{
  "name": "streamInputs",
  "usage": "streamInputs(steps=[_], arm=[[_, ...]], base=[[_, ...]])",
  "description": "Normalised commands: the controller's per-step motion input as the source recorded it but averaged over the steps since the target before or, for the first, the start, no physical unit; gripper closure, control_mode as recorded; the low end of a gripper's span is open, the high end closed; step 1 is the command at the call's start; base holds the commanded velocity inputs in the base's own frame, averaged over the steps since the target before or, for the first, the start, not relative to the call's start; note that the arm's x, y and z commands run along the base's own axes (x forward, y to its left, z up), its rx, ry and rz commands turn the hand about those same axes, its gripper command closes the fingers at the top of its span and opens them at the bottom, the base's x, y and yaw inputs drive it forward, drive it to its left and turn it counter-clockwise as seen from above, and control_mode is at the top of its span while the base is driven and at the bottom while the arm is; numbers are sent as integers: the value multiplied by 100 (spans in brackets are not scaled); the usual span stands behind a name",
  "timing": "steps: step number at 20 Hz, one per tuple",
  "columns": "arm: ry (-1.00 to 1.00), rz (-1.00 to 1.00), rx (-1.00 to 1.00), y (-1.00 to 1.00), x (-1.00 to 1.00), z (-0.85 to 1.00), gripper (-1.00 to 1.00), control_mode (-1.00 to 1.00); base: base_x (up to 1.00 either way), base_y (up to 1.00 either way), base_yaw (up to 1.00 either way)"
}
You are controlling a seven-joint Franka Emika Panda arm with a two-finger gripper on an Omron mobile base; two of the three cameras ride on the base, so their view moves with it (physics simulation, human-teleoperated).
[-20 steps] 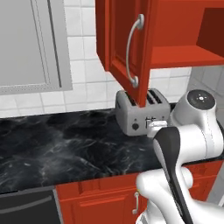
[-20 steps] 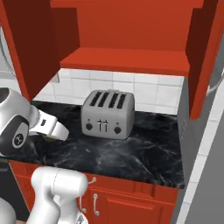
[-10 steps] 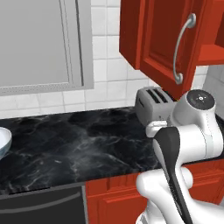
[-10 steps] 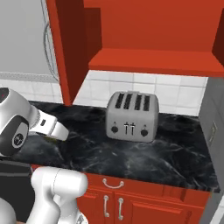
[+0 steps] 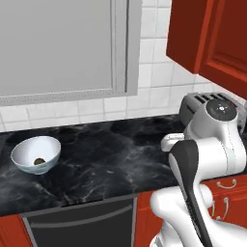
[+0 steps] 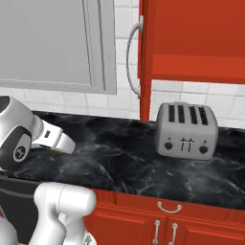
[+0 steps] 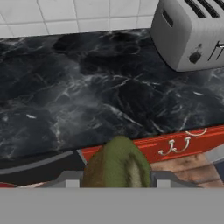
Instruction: Pick the kiwis from the cabinet and place them in one bowl. Pick the mushroom from the sink and place it in the other bowl.
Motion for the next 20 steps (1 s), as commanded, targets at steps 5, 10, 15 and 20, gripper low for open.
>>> streamInputs(steps=[5,10,15,20], arm=[[0,0,0,0,0,0,100,100],[0,0,0,0,0,0,100,100],[0,0,0,0,0,0,100,100],[0,0,0,0,0,0,100,100]], base=[[0,84,0],[0,87,-1],[0,89,-1],[7,86,-3]])
